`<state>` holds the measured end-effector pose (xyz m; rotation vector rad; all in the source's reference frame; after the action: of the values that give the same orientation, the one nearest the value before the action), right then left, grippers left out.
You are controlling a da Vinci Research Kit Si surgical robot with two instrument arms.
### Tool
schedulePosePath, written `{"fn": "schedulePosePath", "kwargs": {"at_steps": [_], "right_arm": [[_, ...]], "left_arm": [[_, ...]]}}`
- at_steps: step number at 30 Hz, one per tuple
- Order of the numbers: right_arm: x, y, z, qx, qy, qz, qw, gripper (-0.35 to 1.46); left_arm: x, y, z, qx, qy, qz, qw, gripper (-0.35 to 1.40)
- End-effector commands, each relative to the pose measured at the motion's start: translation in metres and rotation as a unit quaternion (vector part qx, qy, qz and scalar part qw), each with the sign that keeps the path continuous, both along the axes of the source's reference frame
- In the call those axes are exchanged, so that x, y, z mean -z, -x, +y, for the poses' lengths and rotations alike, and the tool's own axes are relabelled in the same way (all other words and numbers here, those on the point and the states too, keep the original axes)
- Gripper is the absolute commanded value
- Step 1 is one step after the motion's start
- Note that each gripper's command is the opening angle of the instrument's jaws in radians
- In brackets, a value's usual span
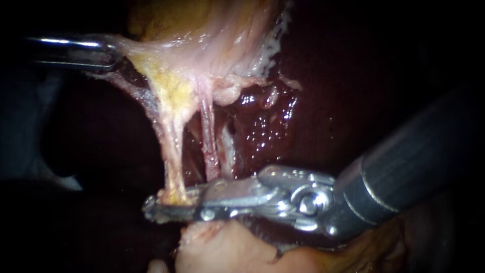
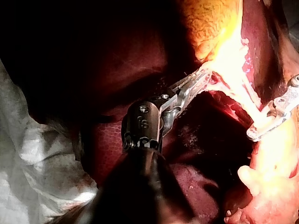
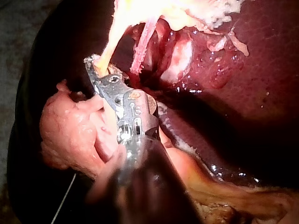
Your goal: Going back second clip left tube
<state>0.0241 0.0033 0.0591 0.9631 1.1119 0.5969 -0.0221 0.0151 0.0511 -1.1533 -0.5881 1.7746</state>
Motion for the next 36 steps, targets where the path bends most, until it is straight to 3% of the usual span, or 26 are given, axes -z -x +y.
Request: {"fn": "schedulePosePath", "kwargs": {"at_steps": [1,4,7,8,15,20,25,30,36], "right_arm": [[-0.0001,0.0,-0.0001,-0.001,0.0,-0.001,1.0,-0.35],[-0.0001,-0.0001,-0.0002,-0.001,-0.002,-0.002,1.0,-0.28],[-0.0002,-0.0005,0.0,-0.01,-0.001,0.009,0.9999,0.3],[-0.0003,-0.0008,0.0,-0.011,-0.001,0.01,0.9999,0.41],[-0.0011,-0.0014,-0.0002,-0.016,0.0,0.015,0.9998,0.46],[-0.0029,-0.0016,0.0006,-0.046,0.068,0.003,0.9966,0.5],[-0.0048,-0.0008,0.0017,-0.055,0.14,-0.004,0.9886,0.5],[-0.0052,0.0012,0.0022,-0.034,0.201,-0.014,0.9789,0.5],[-0.0036,0.0059,0.003,-0.02,0.271,-0.001,0.9624,0.5]], "left_arm": [[0.0,0.0,0.0,0.0,0.0,0.0,1.0,-0.35],[0.0,0.0,0.0,0.0,0.0,0.0,1.0,-0.35],[0.0,0.0,0.0,0.0,0.0,0.0,1.0,-0.35],[0.0,0.0,0.0,0.0,0.0,0.0,1.0,-0.35],[0.0,0.0001,-0.0001,0.0,0.0,0.0,1.0,-0.35],[-0.0001,0.0001,-0.0001,0.001,0.0,0.001,1.0,-0.35],[-0.0001,0.0003,-0.0002,0.001,0.001,0.001,1.0,-0.35],[-0.0001,0.0003,-0.0002,0.001,0.001,0.001,1.0,-0.35],[-0.0001,0.0002,-0.0002,0.001,0.001,0.001,1.0,-0.35]]}}
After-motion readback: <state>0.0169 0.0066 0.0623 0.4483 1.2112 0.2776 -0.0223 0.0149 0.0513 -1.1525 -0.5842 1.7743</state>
